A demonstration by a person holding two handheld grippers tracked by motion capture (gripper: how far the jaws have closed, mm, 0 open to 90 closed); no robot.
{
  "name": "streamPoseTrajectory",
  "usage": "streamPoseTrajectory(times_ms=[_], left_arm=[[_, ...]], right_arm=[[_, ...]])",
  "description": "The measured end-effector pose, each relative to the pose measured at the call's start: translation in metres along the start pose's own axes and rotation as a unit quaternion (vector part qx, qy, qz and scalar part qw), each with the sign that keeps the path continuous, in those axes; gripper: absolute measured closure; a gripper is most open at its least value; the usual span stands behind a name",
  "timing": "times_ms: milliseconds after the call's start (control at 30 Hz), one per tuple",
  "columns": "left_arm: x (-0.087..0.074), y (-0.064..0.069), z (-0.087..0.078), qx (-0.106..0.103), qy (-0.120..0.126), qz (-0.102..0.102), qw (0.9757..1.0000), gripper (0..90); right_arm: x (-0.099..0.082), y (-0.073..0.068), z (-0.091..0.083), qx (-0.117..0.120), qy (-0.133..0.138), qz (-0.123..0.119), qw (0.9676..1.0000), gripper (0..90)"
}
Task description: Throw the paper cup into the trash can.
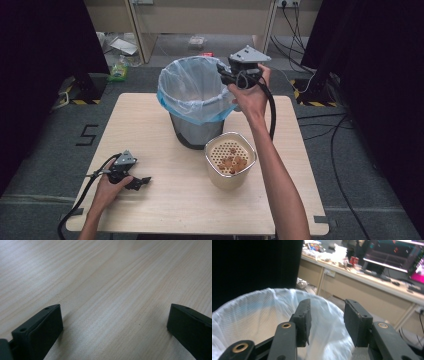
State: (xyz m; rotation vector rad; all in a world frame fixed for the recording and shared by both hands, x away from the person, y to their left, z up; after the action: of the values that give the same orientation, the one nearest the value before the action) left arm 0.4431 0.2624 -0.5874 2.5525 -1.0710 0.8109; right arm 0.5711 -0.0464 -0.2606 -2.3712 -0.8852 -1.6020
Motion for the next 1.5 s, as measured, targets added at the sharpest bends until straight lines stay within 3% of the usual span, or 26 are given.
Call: streamPoseTrajectory(times_ms=[233, 533, 700, 1033, 1300, 1500], left_arm=[[0.0, 0.0, 0.0, 0.0, 0.0, 0.0, 1.0, 0.0], [0.0, 0.0, 0.0, 0.0, 0.0, 0.0, 1.0, 0.0], [0.0, 0.0, 0.0, 0.0, 0.0, 0.0, 1.0, 0.0], [0.0, 0.0, 0.0, 0.0, 0.0, 0.0, 1.0, 0.0], [0.0, 0.0, 0.0, 0.0, 0.0, 0.0, 1.0, 0.0], [0.0, 0.0, 0.0, 0.0, 0.0, 0.0, 1.0, 0.0]], right_arm=[[-0.024, 0.024, -0.022, -0.014, -0.017, 0.017, 0.9996, 51.3], [-0.058, 0.042, -0.042, -0.021, -0.043, 0.021, 0.9986, 50.8], [-0.088, 0.054, -0.053, -0.028, -0.056, 0.037, 0.9974, 48.1], [-0.14, 0.056, -0.065, -0.032, -0.086, 0.044, 0.9949, 43.5], [-0.205, 0.053, -0.07, -0.025, -0.124, 0.067, 0.9898, 41.7], [-0.23, 0.052, -0.075, -0.026, -0.128, 0.082, 0.988, 41.0]])
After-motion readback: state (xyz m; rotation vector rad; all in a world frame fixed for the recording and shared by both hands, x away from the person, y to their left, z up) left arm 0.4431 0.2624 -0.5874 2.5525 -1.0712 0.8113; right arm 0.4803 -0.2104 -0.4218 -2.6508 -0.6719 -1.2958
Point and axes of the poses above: each handheld gripper's, and its own axes: z roughly forward along the jaws, x roughly out of its top, y roughly to its right, the point moved 9 cm from there along z, roughly forward along the jaws, and after that the axes turned 11 degrees about -y, right-handed, at the moved point
